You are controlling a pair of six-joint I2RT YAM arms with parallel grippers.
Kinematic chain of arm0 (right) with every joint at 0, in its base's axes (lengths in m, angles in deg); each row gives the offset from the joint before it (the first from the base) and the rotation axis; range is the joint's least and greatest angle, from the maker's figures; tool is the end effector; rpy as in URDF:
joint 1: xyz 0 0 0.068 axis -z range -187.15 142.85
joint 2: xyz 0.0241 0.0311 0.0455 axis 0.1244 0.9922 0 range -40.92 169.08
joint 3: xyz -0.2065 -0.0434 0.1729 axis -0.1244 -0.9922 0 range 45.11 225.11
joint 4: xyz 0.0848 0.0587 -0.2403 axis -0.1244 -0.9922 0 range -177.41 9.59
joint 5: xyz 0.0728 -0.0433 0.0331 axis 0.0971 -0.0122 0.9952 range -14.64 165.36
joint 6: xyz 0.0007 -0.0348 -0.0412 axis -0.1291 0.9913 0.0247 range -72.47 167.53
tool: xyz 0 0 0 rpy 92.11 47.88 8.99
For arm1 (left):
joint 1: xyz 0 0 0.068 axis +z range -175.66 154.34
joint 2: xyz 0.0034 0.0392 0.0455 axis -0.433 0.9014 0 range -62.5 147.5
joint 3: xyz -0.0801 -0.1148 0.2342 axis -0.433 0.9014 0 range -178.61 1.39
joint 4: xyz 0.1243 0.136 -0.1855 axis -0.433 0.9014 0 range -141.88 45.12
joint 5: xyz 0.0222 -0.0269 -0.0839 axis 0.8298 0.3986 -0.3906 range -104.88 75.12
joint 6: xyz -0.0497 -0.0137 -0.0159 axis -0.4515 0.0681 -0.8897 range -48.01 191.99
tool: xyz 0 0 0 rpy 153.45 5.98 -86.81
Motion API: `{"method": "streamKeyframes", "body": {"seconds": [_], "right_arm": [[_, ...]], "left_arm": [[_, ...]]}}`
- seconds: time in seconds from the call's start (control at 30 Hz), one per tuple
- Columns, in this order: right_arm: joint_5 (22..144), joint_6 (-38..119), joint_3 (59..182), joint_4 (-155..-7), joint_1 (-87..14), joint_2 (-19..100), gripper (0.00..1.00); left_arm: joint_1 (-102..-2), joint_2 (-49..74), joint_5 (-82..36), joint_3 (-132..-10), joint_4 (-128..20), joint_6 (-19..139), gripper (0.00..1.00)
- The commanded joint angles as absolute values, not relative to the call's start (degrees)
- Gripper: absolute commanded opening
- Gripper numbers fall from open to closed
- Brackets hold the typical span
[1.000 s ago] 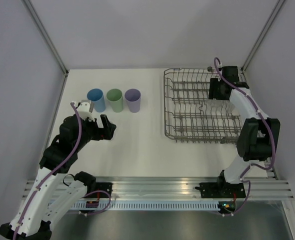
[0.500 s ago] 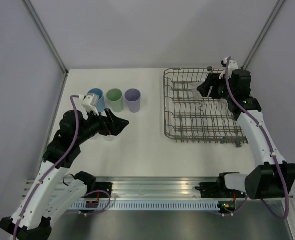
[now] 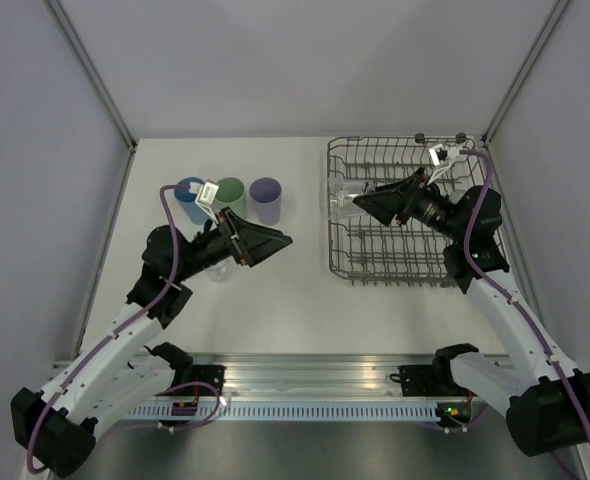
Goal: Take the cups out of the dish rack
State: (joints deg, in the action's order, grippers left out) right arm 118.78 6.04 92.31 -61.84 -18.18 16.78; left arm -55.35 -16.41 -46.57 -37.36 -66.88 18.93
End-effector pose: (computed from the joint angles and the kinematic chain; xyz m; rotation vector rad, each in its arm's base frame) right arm 0.2208 0.0680 0.3650 -0.2623 1.5836 1.2647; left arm 0.1566 -0.1109 0.3458 0.1825 1.6552 -1.5345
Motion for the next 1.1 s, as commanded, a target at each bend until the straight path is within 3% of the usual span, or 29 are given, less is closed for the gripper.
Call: {"method": "streamKeyframes", "body": {"seconds": [0.0,0.27,0.43,0.53,0.67,0.77,1.07], "right_arm": [[122.2,-2.4,91.9,-45.4,-21.7,14.3,0.42],[120.9,-4.2,90.7,-41.9,-29.6,14.2,0.42],[118.6,-1.2,90.3,-43.5,-33.6,14.8,0.42],[118.3,0.2,90.6,-44.7,-34.4,15.2,0.41],[117.8,1.5,90.6,-45.4,-34.4,15.3,0.42],[117.5,2.0,90.3,-45.8,-34.5,15.5,0.41],[117.3,1.2,89.4,-43.9,-34.4,15.8,0.45]], "left_arm": [[-57.2,-15.9,-46.4,-37.2,-81.6,13.0,1.00],[-60.0,-14.2,-43.9,-37.9,-86.4,12.6,0.95],[-62.7,-11.9,-44.2,-38.5,-89.3,12.2,0.82],[-64.0,-11.7,-44.2,-38.7,-90.3,12.4,0.67],[-64.4,-12.4,-44.1,-38.7,-89.5,13.0,0.25],[-64.5,-12.9,-43.9,-38.6,-88.3,13.7,0.05],[-64.6,-13.5,-44.2,-39.3,-84.9,16.1,0.02]]}}
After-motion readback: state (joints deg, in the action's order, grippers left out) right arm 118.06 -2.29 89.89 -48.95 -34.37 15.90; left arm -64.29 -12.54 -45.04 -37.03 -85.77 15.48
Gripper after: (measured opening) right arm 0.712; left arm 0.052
